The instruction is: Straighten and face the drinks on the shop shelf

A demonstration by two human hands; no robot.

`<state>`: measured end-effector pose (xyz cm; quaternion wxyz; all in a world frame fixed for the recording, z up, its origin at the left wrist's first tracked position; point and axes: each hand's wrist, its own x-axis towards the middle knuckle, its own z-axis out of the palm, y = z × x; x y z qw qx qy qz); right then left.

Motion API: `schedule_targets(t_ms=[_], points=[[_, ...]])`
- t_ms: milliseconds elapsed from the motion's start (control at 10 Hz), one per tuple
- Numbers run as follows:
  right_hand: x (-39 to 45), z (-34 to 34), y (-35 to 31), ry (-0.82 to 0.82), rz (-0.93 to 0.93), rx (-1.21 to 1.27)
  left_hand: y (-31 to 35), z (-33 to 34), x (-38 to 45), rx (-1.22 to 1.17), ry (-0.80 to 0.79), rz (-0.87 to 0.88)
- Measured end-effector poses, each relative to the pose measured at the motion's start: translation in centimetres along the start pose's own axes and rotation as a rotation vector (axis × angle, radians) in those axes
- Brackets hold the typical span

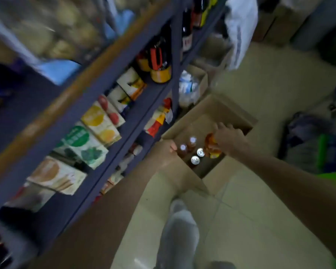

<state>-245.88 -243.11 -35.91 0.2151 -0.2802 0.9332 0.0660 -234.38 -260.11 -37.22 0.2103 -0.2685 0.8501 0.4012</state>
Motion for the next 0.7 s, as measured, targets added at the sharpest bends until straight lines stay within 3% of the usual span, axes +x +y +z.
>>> schedule_targets(t_ms=[200,400,600,700], points=[[12.5,12.4,5.3,-0.156,0.103,0.187,-1.7,8.7,14.0,0.031,-0.102,0.027],[21.4,26.6,8.1,-0.233,0.203,0.369,-7.7,17.5,24.4,0.008,-0.033,-0.05],[23.4,33.6,8.9,-0.339,0.343,0.506,-10.4,21.1,27.8,0.02,-0.087,-0.081],[23.0,34.1,8.9,-0.372,0.26,0.433,-10.1,21.6,27.8,0.035,-0.088,-0.1]])
